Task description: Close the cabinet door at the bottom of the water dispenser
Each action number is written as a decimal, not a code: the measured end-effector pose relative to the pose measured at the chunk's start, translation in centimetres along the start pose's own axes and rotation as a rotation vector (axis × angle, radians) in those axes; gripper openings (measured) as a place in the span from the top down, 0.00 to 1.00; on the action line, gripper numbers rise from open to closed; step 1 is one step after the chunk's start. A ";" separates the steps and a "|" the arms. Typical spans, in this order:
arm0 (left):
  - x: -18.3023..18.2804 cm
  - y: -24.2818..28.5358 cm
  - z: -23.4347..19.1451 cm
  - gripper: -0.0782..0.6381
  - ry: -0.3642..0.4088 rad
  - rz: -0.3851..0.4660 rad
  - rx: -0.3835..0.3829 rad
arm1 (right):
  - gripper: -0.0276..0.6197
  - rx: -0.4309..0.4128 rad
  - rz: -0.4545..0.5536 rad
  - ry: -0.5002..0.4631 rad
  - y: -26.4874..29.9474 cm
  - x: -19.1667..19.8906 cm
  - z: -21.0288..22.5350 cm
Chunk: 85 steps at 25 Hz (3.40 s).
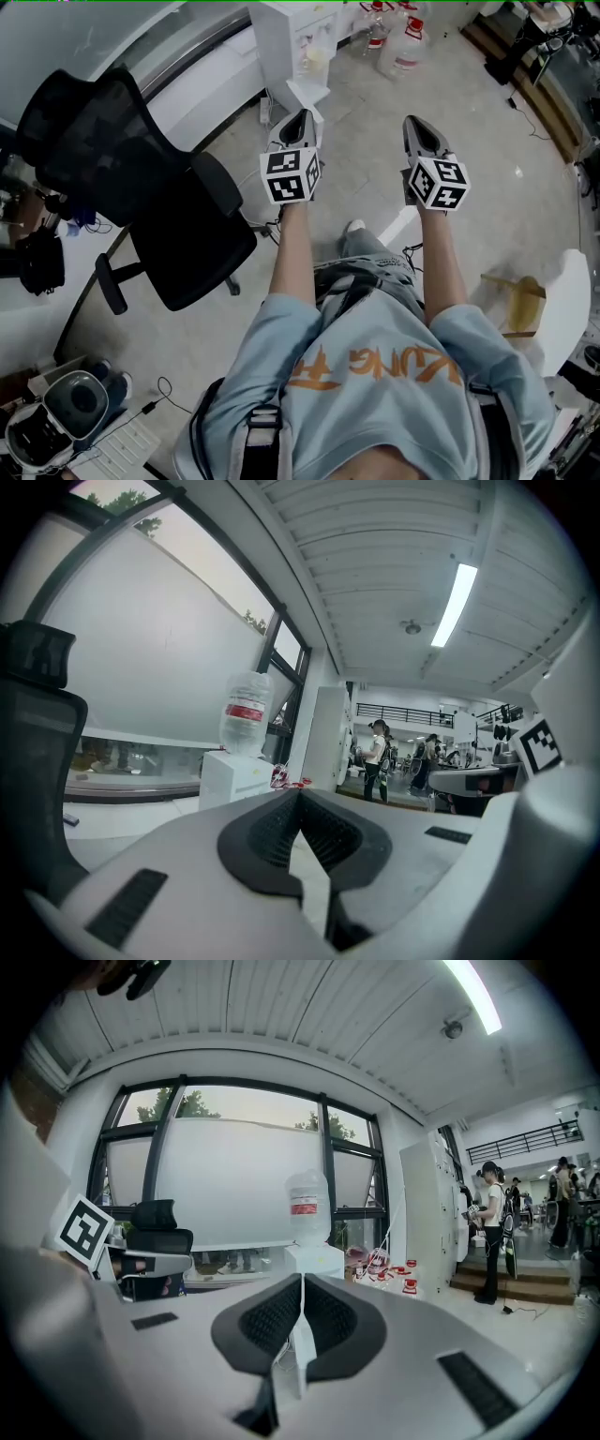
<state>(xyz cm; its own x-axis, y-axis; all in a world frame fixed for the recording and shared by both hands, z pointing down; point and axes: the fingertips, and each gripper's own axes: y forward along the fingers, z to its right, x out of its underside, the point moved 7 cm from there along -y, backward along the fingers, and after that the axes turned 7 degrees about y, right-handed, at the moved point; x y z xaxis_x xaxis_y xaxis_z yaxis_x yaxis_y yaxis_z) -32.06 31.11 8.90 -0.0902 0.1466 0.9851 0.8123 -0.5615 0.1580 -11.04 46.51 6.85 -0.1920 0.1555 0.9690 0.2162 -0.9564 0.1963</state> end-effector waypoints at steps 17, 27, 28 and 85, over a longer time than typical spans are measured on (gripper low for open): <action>3.4 8.6 -1.9 0.86 0.044 -0.176 -0.071 | 0.91 -0.102 -0.105 0.080 12.0 1.8 5.4; 6.9 18.4 -2.1 0.86 0.000 -0.331 -0.092 | 0.91 -0.163 -0.221 0.107 21.6 5.4 11.1; 6.8 19.6 -2.1 0.86 -0.003 -0.335 -0.093 | 0.91 -0.151 -0.226 0.119 22.4 5.4 12.4; 22.7 39.9 -11.9 0.86 -0.463 -0.355 -0.564 | 0.91 -0.717 -0.626 -0.104 55.2 16.2 11.6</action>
<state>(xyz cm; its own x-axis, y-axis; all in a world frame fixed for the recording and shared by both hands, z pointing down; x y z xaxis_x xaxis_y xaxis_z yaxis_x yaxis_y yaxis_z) -8.53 2.31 38.36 0.0600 0.6463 0.7607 0.3561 -0.7258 0.5885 8.86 -0.90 35.08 0.0194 0.6781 0.7348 -0.5411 -0.6108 0.5780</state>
